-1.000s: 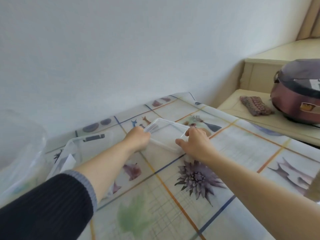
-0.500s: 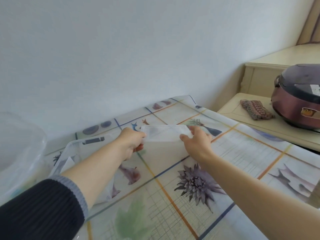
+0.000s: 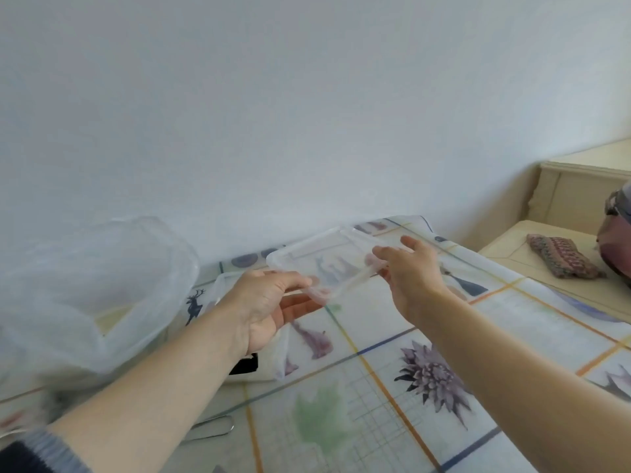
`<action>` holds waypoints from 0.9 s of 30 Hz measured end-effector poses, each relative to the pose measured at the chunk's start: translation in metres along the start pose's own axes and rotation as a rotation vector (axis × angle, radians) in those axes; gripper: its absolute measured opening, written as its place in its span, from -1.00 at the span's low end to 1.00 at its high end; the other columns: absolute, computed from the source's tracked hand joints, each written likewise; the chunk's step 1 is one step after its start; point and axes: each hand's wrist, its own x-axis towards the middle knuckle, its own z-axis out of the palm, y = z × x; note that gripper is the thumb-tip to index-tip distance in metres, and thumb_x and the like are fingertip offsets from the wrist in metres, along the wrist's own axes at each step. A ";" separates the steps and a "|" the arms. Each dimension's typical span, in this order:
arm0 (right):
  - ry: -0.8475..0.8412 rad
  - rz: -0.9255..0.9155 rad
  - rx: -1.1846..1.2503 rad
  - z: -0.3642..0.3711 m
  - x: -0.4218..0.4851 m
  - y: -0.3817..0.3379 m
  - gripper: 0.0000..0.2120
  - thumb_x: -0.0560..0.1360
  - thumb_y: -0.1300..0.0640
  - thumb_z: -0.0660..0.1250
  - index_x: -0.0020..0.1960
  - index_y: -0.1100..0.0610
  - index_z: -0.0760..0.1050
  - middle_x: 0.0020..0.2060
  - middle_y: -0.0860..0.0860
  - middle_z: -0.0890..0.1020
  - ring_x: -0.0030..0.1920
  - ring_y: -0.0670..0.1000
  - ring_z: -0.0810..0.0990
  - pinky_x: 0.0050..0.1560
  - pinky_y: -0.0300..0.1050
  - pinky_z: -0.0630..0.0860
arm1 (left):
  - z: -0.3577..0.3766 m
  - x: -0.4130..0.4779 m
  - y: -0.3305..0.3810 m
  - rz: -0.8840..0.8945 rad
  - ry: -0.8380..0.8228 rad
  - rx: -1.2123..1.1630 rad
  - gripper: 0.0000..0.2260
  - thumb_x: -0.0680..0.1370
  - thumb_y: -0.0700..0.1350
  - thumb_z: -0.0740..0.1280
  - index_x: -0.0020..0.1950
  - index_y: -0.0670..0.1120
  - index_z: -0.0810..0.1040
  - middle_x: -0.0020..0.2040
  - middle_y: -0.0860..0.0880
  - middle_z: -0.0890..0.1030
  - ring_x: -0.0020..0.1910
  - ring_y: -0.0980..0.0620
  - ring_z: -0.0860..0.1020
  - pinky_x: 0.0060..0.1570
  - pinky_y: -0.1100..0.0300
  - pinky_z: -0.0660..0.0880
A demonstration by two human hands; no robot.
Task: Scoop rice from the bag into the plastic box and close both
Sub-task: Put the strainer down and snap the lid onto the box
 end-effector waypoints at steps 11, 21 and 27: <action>-0.183 0.111 -0.127 0.060 -0.012 0.024 -0.60 0.50 0.47 0.28 0.32 0.30 0.39 -0.31 0.18 0.59 -0.46 0.04 0.63 0.04 0.09 0.61 | -0.076 -0.042 -0.012 0.171 0.394 0.614 -0.34 0.27 0.12 0.43 0.36 -0.02 0.48 0.30 -0.03 0.51 0.34 -0.06 0.40 0.32 0.00 0.35; -0.352 0.042 -0.551 0.112 0.000 0.044 -0.61 0.42 0.28 0.45 0.25 0.16 0.55 0.02 0.14 0.61 -0.24 0.00 0.45 -0.15 -0.12 0.38 | -0.103 -0.037 -0.029 0.128 0.403 0.557 -0.91 0.54 -0.11 0.34 -0.08 -0.08 0.63 -0.19 0.02 0.67 -0.26 0.11 0.55 -0.36 0.40 0.40; -0.377 -0.054 -0.714 0.118 0.008 0.054 -0.61 0.47 0.23 0.45 0.29 0.19 0.52 0.12 0.06 0.51 0.11 0.03 0.46 0.05 -0.13 0.34 | -0.106 -0.027 -0.033 0.083 0.398 0.478 -0.84 0.54 -0.10 0.34 0.09 -0.11 0.59 0.03 -0.12 0.69 0.03 -0.12 0.62 0.17 -0.04 0.50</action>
